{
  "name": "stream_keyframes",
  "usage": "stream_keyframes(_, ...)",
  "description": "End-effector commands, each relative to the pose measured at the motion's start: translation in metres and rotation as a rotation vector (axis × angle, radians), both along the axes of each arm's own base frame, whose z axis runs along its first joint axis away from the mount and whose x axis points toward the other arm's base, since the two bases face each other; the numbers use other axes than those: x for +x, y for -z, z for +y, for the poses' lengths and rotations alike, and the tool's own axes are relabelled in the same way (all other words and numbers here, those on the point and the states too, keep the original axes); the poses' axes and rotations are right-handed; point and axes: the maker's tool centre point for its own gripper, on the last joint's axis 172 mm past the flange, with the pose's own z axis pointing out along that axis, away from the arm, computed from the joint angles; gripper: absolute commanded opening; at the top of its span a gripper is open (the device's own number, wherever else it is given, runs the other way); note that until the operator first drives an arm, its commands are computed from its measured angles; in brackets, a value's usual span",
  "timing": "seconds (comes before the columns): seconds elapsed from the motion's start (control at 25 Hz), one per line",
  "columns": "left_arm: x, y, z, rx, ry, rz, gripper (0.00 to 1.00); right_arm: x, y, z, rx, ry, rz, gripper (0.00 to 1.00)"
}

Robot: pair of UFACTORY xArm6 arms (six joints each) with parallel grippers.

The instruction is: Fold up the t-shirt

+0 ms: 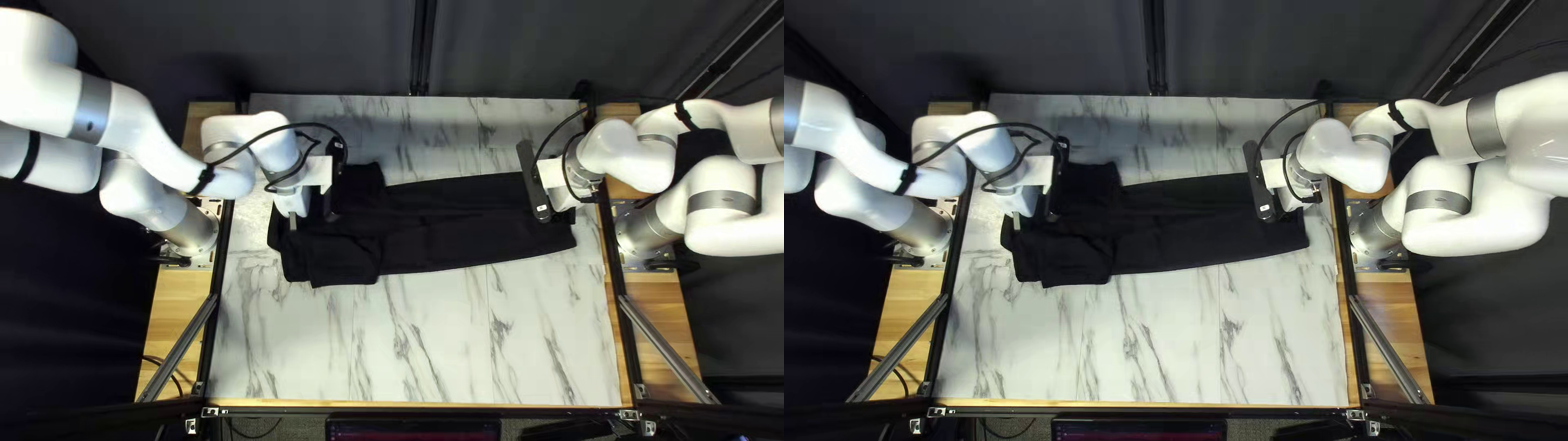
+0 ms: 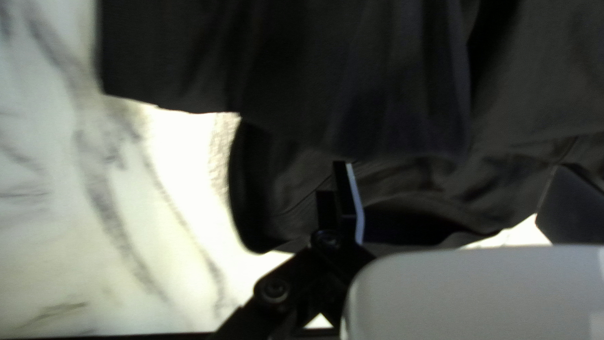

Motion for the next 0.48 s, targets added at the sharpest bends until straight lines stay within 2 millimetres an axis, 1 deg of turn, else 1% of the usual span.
stream_keyframes(0.04, -0.001, 0.010, -0.007, -0.035, -0.076, 0.010, 1.00, 0.001, 0.001, 0.000, -0.001, 0.000, -0.002, 1.00)
stream_keyframes(0.08, 0.000, 0.009, -0.007, -0.037, -0.087, 0.010, 0.99, 0.001, 0.001, 0.000, -0.002, -0.001, -0.003, 1.00)
stream_keyframes(0.16, 0.002, 0.007, -0.005, -0.038, -0.101, 0.007, 0.84, 0.001, 0.001, 0.001, -0.002, -0.001, -0.004, 1.00)
stream_keyframes(0.2, 0.005, 0.006, -0.003, -0.038, -0.109, 0.002, 0.41, 0.001, 0.001, 0.001, -0.003, -0.001, -0.005, 1.00)
stream_keyframes(0.24, 0.007, 0.005, -0.001, -0.038, -0.112, -0.002, 0.09, 0.001, 0.001, 0.001, -0.003, -0.001, -0.005, 1.00)
stream_keyframes(0.32, 0.013, 0.003, 0.004, -0.040, -0.117, -0.018, 0.06, 0.000, 0.001, 0.002, -0.002, 0.000, -0.004, 1.00)
stream_keyframes(0.48, 0.020, -0.002, 0.016, -0.039, -0.112, -0.031, 0.05, 0.000, 0.000, 0.004, -0.001, 0.004, -0.003, 1.00)
